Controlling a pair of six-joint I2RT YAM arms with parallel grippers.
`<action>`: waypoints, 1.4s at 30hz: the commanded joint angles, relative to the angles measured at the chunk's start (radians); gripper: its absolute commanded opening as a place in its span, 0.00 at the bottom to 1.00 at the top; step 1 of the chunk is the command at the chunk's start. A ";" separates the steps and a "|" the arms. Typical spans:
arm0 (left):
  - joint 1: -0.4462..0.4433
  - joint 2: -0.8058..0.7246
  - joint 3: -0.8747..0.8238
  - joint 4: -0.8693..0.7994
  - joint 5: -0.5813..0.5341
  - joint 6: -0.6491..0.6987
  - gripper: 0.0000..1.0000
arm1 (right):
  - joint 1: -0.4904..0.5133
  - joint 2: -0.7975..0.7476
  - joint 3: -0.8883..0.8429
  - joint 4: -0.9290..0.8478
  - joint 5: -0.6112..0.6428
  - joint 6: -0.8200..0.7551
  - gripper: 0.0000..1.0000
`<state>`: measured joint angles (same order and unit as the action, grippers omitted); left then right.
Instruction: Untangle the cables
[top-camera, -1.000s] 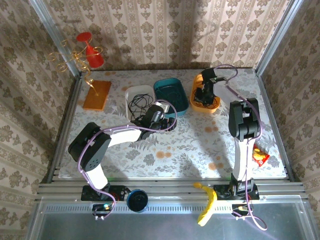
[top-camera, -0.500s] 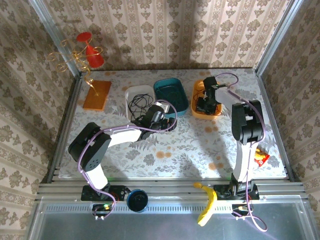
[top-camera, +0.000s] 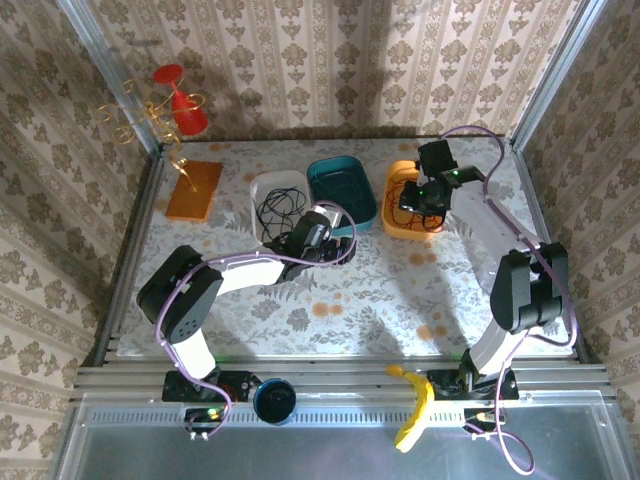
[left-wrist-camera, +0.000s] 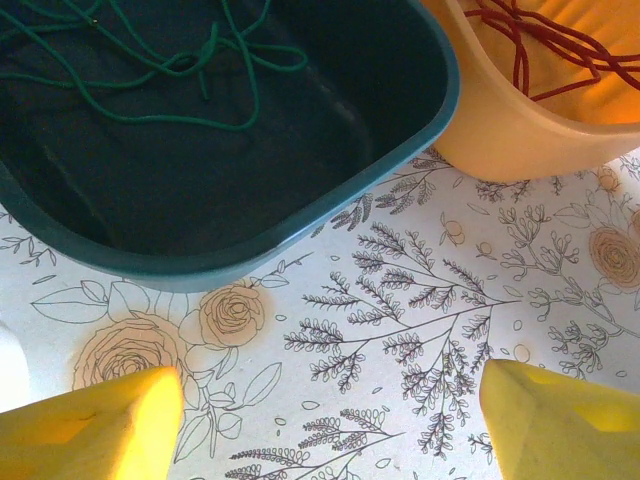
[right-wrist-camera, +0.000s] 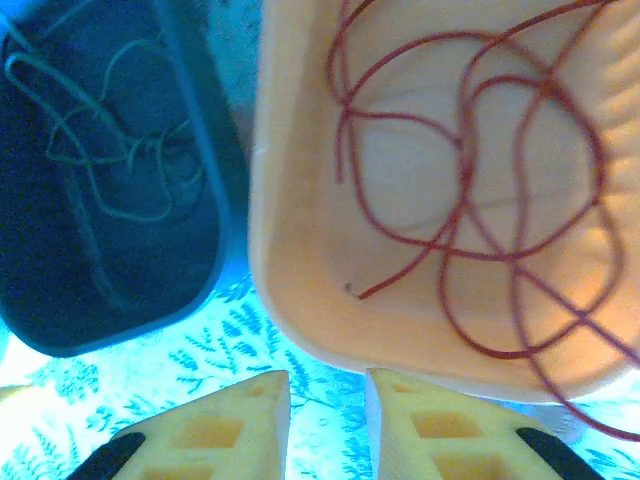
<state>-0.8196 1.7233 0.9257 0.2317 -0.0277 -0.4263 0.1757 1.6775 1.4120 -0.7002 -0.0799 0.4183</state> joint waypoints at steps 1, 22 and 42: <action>-0.004 -0.018 0.019 -0.001 -0.015 0.018 0.79 | -0.023 0.020 -0.027 -0.036 0.074 -0.009 0.28; 0.002 -0.046 -0.001 -0.007 -0.036 0.020 0.79 | -0.049 0.422 0.182 0.007 -0.036 0.027 0.27; 0.054 -0.332 -0.145 -0.077 -0.739 0.147 1.00 | -0.029 -0.409 -0.556 0.661 0.294 -0.050 0.47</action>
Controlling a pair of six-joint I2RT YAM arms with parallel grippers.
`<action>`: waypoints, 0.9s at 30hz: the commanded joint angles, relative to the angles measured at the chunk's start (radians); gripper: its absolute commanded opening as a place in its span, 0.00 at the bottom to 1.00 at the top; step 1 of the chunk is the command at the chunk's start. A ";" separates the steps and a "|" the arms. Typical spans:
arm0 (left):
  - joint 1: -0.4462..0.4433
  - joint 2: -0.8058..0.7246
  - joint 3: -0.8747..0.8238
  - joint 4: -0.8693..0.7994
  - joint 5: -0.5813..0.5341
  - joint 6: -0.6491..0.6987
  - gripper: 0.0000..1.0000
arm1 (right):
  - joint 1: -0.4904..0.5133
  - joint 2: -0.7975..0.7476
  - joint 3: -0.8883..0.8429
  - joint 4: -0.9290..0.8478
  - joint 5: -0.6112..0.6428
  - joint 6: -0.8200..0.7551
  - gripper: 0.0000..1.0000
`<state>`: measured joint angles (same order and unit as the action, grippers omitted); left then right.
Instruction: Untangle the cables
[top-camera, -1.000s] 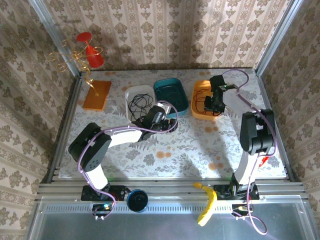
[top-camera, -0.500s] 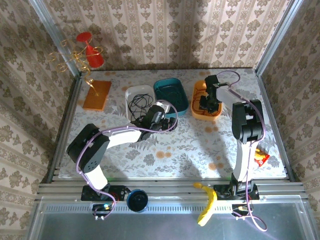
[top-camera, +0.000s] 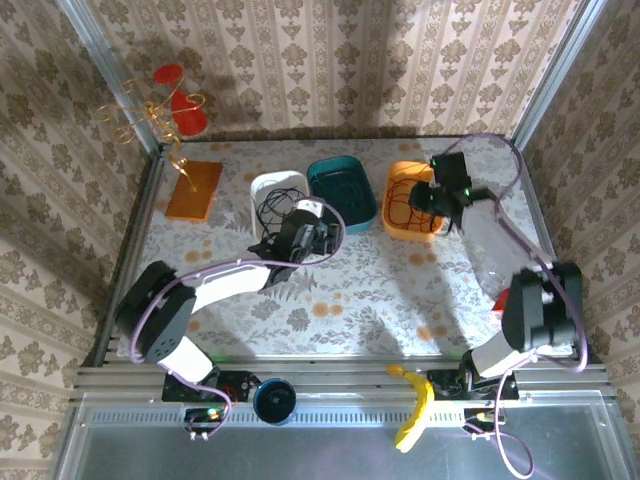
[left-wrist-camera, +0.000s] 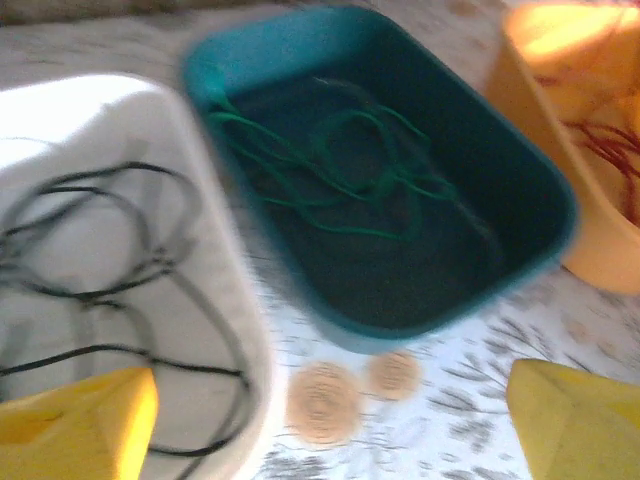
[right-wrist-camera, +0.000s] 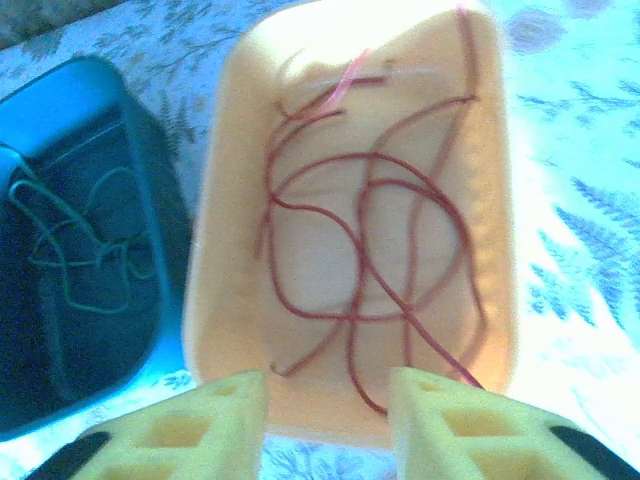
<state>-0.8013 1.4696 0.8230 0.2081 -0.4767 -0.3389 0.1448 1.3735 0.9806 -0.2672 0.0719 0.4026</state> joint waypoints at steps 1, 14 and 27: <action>0.061 -0.117 -0.064 -0.070 -0.337 0.079 1.00 | 0.002 -0.145 -0.186 0.290 0.174 -0.058 0.68; 0.401 -0.434 -0.378 -0.016 -0.570 0.227 1.00 | 0.036 -0.156 -0.579 0.781 0.520 -0.297 1.00; 0.574 -0.254 -0.491 0.368 -0.231 0.348 1.00 | -0.099 0.139 -0.596 1.143 0.121 -0.356 1.00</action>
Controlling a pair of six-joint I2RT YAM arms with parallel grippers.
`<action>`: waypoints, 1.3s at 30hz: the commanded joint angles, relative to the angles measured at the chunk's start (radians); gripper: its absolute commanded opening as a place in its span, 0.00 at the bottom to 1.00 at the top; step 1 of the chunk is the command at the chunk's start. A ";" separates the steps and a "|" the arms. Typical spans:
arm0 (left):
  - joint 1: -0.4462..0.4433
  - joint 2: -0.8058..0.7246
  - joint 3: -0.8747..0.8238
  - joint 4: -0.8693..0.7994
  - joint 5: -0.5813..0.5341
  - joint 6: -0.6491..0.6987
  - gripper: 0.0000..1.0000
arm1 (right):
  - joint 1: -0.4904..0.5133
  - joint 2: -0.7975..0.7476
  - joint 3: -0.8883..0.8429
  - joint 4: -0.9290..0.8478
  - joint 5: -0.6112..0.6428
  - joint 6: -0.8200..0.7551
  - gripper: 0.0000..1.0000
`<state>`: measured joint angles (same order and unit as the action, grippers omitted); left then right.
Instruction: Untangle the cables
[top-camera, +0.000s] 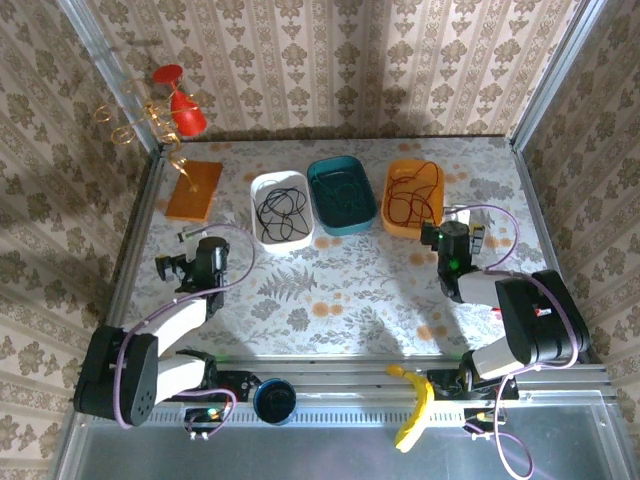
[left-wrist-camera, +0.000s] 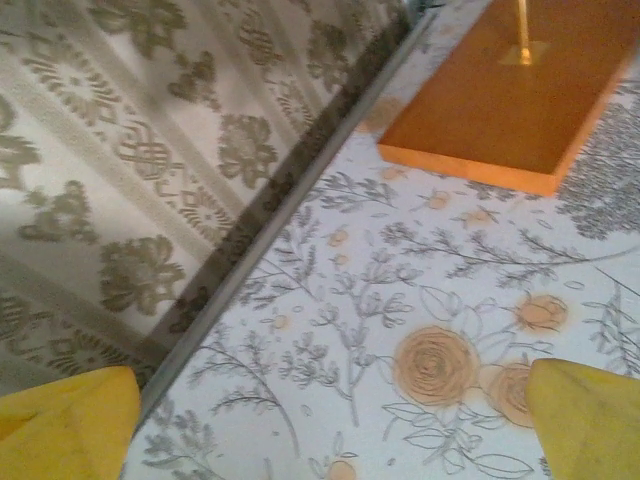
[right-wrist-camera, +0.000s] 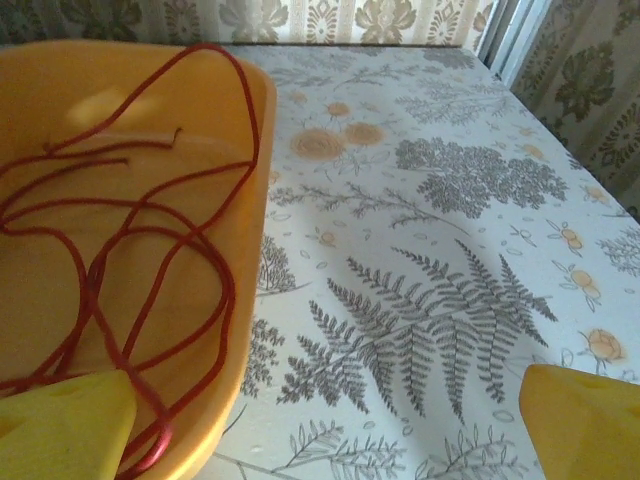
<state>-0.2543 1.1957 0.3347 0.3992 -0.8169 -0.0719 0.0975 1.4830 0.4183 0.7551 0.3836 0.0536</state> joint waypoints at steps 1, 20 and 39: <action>0.039 0.033 0.006 0.179 0.136 0.084 1.00 | -0.055 0.082 -0.044 0.228 -0.217 -0.024 1.00; 0.150 0.384 -0.015 0.701 0.563 0.177 1.00 | -0.071 0.044 -0.011 0.098 -0.267 -0.015 1.00; 0.214 0.366 0.035 0.575 0.617 0.105 1.00 | -0.073 0.047 -0.008 0.095 -0.270 -0.015 1.00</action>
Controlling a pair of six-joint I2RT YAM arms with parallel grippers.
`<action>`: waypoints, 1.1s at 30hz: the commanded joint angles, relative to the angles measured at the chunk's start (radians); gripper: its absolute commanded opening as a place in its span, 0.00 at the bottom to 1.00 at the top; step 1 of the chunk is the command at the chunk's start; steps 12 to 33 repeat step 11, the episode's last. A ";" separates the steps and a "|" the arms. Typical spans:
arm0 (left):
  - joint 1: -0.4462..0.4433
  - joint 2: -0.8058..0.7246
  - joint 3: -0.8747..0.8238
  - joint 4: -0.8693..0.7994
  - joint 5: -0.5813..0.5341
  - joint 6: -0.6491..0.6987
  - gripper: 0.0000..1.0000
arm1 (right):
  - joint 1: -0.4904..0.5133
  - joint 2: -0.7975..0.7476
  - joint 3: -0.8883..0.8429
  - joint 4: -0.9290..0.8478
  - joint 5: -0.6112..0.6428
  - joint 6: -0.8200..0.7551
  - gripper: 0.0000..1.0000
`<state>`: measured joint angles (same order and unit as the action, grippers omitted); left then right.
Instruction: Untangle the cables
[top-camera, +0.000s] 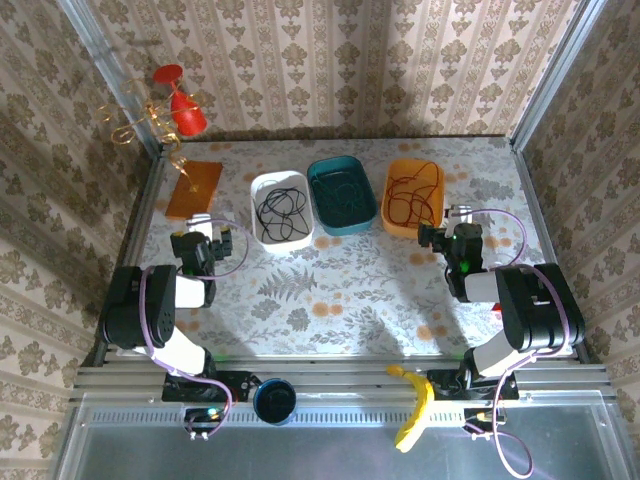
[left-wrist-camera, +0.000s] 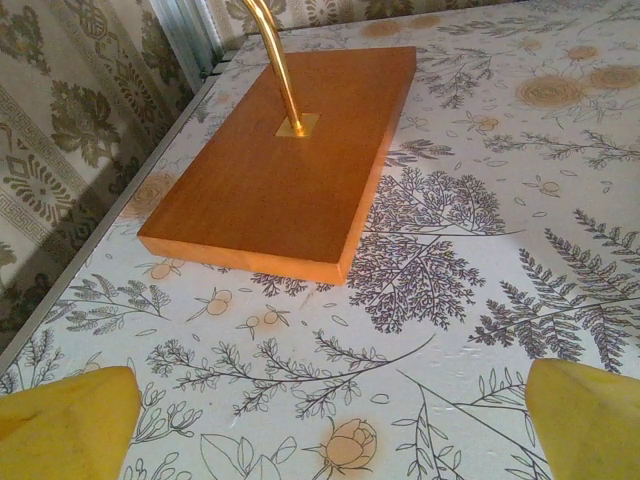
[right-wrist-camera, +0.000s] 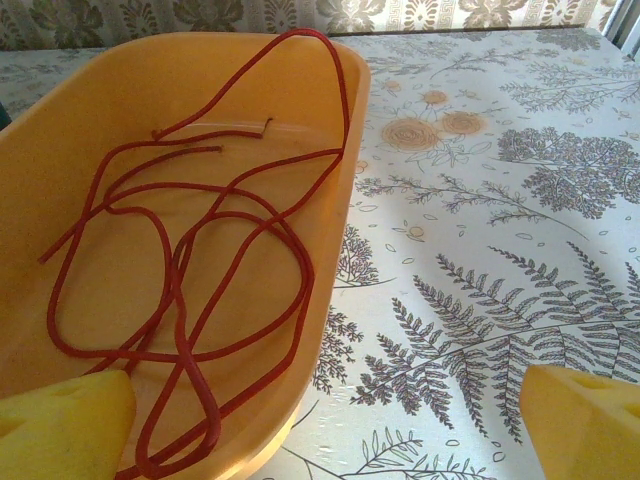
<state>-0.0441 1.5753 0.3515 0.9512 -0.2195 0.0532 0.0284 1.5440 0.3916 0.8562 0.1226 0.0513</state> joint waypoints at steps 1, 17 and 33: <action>0.004 -0.014 0.018 0.023 0.019 -0.019 1.00 | -0.004 -0.012 0.019 -0.009 -0.010 -0.013 1.00; 0.003 -0.014 0.017 0.025 0.017 -0.018 1.00 | -0.012 -0.016 0.017 -0.007 -0.032 -0.011 1.00; 0.003 -0.014 0.017 0.025 0.017 -0.018 1.00 | -0.012 -0.016 0.017 -0.007 -0.032 -0.011 1.00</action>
